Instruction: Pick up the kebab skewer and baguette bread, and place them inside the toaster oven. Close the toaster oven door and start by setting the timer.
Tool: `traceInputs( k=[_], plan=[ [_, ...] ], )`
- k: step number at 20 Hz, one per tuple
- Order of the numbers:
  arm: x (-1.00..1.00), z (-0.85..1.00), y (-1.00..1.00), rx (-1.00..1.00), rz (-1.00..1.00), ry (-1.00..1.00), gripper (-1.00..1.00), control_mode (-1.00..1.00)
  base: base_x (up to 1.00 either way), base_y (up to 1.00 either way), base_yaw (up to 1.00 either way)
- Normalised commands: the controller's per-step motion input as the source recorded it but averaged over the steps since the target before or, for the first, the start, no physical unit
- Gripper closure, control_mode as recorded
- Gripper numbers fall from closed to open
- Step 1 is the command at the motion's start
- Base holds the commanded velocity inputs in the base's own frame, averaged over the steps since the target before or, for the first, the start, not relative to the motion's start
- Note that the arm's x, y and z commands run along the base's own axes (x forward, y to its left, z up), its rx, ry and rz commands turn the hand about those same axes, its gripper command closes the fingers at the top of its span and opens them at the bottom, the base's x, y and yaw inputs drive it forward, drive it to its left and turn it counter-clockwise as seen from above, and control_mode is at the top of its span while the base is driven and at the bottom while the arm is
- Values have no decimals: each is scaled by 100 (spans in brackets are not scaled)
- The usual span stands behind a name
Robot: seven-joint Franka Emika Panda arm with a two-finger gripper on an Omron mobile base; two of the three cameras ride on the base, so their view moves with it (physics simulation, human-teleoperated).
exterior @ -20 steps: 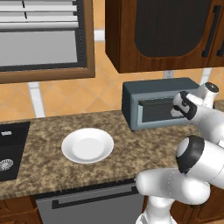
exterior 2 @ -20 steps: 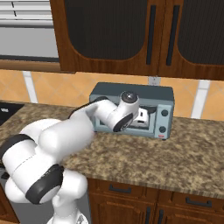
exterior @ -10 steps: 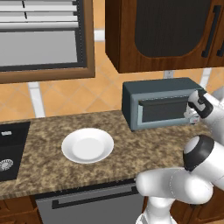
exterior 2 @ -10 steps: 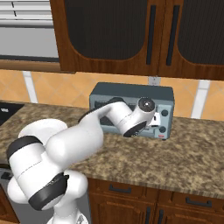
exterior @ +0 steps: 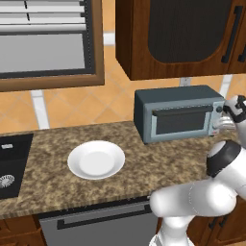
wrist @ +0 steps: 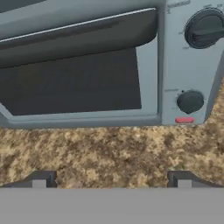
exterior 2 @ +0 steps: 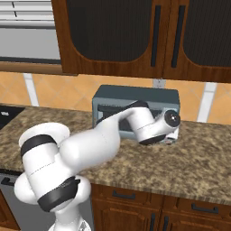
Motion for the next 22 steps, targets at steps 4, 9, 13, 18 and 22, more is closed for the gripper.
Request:
traceInputs(
  k=[4,9,13,18,22],
  plan=[
    [-1,0,-53,36,-20,-15,-100,-100,0,0,0],
    [0,0,-31,29,-12,-18,-100,-100,0,0,0],
    [1,-4,-4,1,0,0,-100,-100,0,0,0],
    [0,0,5,10,-3,-2,-100,-100,0,0,0],
    [0,0,4,14,-14,-1,-100,-100,0,0,0]
  ],
)
